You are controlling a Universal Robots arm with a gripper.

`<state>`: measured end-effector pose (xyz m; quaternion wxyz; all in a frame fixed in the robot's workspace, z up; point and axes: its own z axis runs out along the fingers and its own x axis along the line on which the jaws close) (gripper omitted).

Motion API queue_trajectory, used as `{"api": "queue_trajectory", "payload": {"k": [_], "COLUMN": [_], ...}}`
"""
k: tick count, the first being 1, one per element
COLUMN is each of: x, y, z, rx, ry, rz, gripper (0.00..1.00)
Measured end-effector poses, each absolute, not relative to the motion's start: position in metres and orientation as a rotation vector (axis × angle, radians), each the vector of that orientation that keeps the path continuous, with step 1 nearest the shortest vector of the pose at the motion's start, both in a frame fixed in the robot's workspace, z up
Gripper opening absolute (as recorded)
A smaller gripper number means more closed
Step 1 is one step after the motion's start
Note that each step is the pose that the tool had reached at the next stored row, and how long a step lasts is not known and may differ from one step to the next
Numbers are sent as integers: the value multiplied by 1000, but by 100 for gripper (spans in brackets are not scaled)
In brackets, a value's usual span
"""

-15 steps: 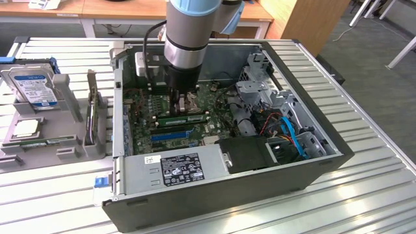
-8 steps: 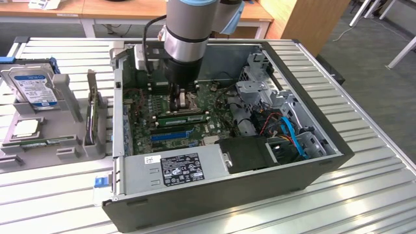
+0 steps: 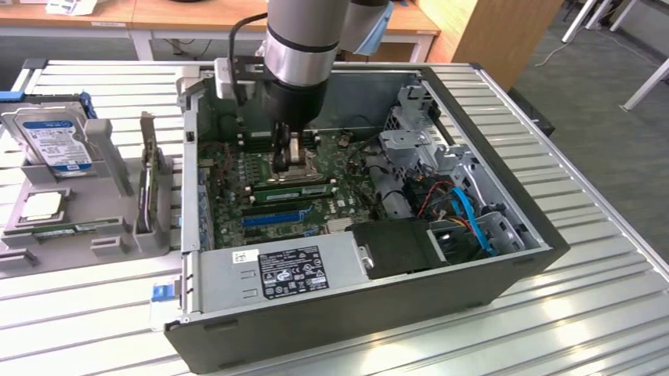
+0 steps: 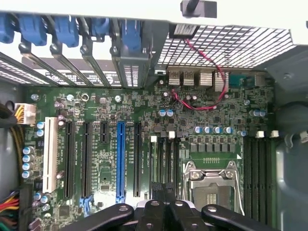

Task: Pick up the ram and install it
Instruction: 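Press down the ram until it locks into place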

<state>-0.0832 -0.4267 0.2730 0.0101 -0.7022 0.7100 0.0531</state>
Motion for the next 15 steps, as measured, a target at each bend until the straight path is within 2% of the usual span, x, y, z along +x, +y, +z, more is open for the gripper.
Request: {"api": "queue_trajectory", "payload": {"k": [15], "x": [-83], "y": [-427], "z": [303], "rx": [-2192], "ry": [2216], "rz": [166], "gripper": [10]}}
